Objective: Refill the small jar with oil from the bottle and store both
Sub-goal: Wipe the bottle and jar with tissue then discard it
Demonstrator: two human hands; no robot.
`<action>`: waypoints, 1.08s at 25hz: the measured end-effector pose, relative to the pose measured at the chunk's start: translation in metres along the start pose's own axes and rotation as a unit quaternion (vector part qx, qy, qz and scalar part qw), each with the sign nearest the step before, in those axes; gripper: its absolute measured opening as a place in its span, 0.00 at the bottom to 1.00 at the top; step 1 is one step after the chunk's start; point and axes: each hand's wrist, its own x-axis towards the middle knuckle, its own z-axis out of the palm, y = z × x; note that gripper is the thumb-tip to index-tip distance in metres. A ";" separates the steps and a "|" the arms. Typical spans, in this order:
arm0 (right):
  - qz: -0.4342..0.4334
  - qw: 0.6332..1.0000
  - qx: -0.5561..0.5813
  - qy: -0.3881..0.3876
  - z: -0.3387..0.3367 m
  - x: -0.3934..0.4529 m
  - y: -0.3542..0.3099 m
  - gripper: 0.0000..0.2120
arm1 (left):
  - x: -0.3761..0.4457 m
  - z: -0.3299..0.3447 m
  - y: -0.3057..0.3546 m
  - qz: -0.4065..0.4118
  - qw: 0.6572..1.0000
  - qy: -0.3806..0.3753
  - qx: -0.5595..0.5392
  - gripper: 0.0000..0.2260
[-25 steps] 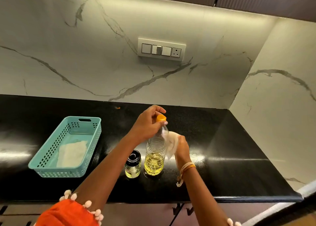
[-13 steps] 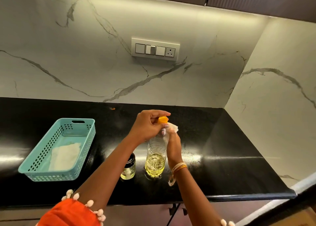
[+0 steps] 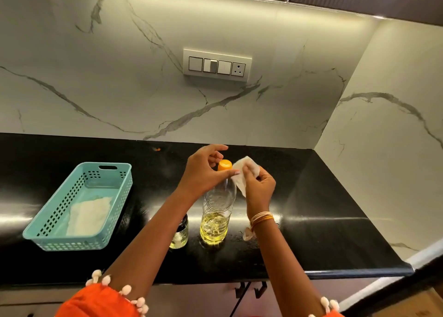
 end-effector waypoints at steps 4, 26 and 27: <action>-0.021 0.995 0.024 -0.094 0.010 -0.029 0.008 0.09 | -0.007 0.021 -0.008 -0.019 0.998 0.064 -0.017 0.15; -0.278 0.932 -0.230 -0.041 -0.009 -0.085 0.067 0.24 | 0.020 0.011 -0.024 -0.024 0.961 -0.085 -0.262 0.08; -0.270 0.930 -0.247 -0.038 -0.014 -0.082 0.072 0.23 | 0.022 0.008 -0.026 -0.031 0.959 -0.085 -0.270 0.07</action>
